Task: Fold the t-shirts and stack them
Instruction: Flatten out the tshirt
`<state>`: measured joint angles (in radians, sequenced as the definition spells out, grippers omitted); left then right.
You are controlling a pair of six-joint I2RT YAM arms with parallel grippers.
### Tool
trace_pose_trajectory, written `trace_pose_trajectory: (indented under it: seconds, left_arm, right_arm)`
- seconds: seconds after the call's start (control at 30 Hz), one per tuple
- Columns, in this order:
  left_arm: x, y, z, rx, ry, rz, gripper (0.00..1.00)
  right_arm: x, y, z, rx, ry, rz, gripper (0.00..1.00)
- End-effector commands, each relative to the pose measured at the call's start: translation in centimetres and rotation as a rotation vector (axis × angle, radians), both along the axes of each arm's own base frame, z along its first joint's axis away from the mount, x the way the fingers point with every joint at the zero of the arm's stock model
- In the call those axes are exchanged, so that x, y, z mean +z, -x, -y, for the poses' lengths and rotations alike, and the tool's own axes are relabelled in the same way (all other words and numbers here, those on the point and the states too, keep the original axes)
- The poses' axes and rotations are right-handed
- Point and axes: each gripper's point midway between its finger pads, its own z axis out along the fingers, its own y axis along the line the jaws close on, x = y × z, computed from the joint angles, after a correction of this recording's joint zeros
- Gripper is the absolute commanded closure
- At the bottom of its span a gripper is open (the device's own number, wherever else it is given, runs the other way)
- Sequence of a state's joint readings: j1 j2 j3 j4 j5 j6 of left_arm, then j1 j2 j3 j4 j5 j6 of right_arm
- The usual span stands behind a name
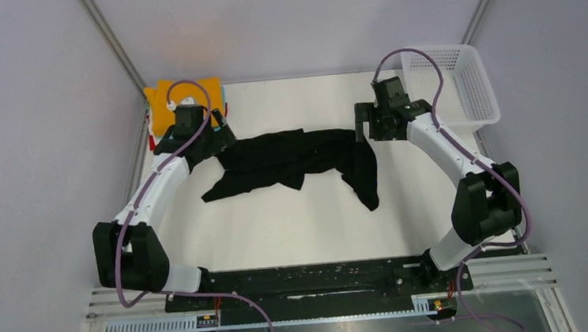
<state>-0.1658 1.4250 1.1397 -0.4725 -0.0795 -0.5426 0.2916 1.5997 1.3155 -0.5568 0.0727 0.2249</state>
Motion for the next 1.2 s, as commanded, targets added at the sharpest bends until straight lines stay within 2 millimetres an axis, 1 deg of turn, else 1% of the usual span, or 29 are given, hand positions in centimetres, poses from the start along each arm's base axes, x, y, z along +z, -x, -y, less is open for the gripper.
trace_pose_trajectory:
  seconds: [0.0,0.07,0.13,0.2,0.27,0.3,0.37,0.4,0.57,0.6,0.63,0.67,0.7,0.77,0.8,0.83,0.87,0.93,1.03,1.1,1.17]
  left_arm:
    - [-1.5,3.5,-4.1,0.192,0.013,-0.059,0.01]
    - [-4.4,5.9,-5.2,0.254,0.041,-0.136,0.01]
    - [-6.8,7.9,-5.7,0.295,0.067,-0.198,0.01]
    - [-8.5,9.1,-5.5,0.311,0.091,-0.240,0.01]
    - [-9.9,9.5,-5.3,0.313,0.100,-0.271,0.01]
    - [-10.5,9.5,-5.3,0.312,0.097,-0.283,0.01]
    - [-11.3,8.8,-5.2,0.312,0.105,-0.293,0.01]
    - [-11.9,8.3,-4.9,0.307,0.114,-0.304,0.02]
    - [-13.3,5.5,-4.2,0.282,0.145,-0.287,0.08]
    - [-13.6,4.9,-4.0,0.274,0.153,-0.288,0.12]
    - [-13.9,4.5,-3.8,0.263,0.161,-0.293,0.19]
    - [-14.2,4.4,-3.2,0.241,0.182,-0.305,0.29]
    - [-14.5,4.1,-2.9,0.229,0.189,-0.309,0.42]
    - [-14.4,3.8,-2.9,0.210,0.148,-0.309,0.68]
    - [-14.2,3.6,-2.9,0.202,0.140,-0.302,0.85]
    - [-14.0,3.5,-2.9,0.197,0.136,-0.300,0.99]
    - [-13.7,3.5,-2.9,0.191,0.134,-0.293,1.00]
    - [-12.9,3.4,-2.9,0.175,0.129,-0.260,1.00]
    - [-11.5,3.4,-2.9,0.159,0.124,-0.210,1.00]
    - [-11.0,3.7,-3.4,0.170,0.101,-0.191,1.00]
    - [-10.6,3.8,-3.6,0.172,0.094,-0.180,1.00]
  right_arm:
    - [-0.6,2.6,1.4,-0.042,0.036,-0.034,0.00]
    - [-2.4,4.3,1.6,-0.023,0.040,-0.085,0.00]
    - [-4.1,5.8,1.5,-0.011,0.034,-0.130,0.01]
    - [-5.8,6.9,1.3,0.005,0.023,-0.175,0.02]
    - [-7.0,7.3,0.7,0.023,0.005,-0.205,0.03]
    - [-7.4,7.2,0.4,0.031,-0.004,-0.208,0.04]
    - [-8.2,6.8,-0.4,0.055,-0.024,-0.210,0.06]
    - [-8.5,6.6,-0.8,0.066,-0.033,-0.213,0.07]
    - [-9.8,5.0,-2.4,0.080,-0.064,-0.201,0.09]
    - [-10.1,4.6,-2.7,0.080,-0.074,-0.194,0.10]
    - [-10.4,4.4,-2.9,0.080,-0.083,-0.198,0.11]
    - [-10.6,4.3,-3.1,0.081,-0.089,-0.205,0.12]
    - [-10.8,4.2,-3.4,0.079,-0.097,-0.211,0.13]
    - [-11.0,4.2,-3.9,0.082,-0.119,-0.214,0.13]
    - [-11.1,4.2,-4.1,0.084,-0.122,-0.212,0.13]
    - [-10.9,4.2,-4.1,0.088,-0.113,-0.209,0.13]
    - [-10.8,4.2,-3.8,0.084,-0.093,-0.206,0.13]
    - [-9.8,4.0,-3.0,0.072,-0.053,-0.183,0.12]
    - [-8.0,3.3,-2.1,0.043,-0.014,-0.123,0.10]
    - [-6.9,2.6,-1.9,0.031,-0.010,-0.079,0.09]
    - [-6.4,1.7,-2.2,0.030,-0.019,-0.052,0.09]
